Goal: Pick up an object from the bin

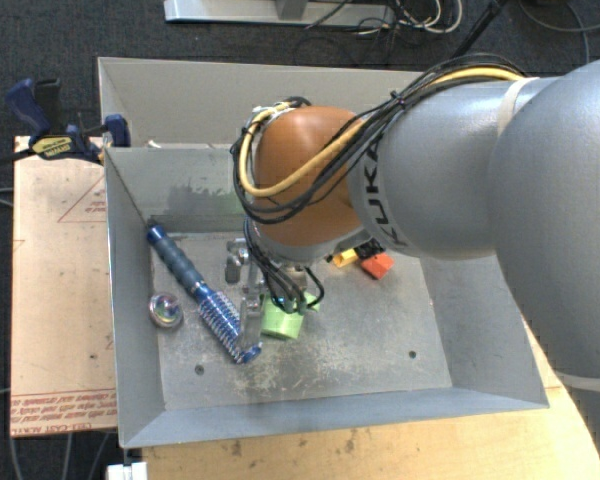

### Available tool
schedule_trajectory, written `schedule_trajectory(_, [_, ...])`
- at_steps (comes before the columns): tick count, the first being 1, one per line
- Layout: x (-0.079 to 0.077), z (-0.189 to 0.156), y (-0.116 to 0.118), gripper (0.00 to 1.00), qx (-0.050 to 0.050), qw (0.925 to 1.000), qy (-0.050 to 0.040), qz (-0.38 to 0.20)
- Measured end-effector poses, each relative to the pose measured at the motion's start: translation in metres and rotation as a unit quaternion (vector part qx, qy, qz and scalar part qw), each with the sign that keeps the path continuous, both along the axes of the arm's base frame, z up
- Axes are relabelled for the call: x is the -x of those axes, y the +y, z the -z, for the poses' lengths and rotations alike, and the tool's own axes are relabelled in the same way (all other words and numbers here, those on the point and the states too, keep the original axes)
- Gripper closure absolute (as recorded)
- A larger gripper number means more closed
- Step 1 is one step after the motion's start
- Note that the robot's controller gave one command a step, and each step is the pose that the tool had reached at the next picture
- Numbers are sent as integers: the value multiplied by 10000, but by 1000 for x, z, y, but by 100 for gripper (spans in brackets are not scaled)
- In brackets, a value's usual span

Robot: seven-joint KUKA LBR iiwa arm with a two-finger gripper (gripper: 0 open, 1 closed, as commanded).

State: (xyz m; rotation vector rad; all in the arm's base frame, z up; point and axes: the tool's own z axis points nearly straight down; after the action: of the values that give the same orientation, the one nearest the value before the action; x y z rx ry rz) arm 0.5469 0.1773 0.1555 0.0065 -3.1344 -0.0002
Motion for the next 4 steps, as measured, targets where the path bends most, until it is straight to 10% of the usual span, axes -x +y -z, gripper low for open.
schedule_trajectory(1, [4, 87, 13, 0, 1, 9948, -32, 1017])
schedule_trajectory(2, [10, 54, 14, 0, -5, 9968, -51, 803])
schedule_trajectory(4, [0, 87, 3, 0, 10, 9629, -23, 2698])
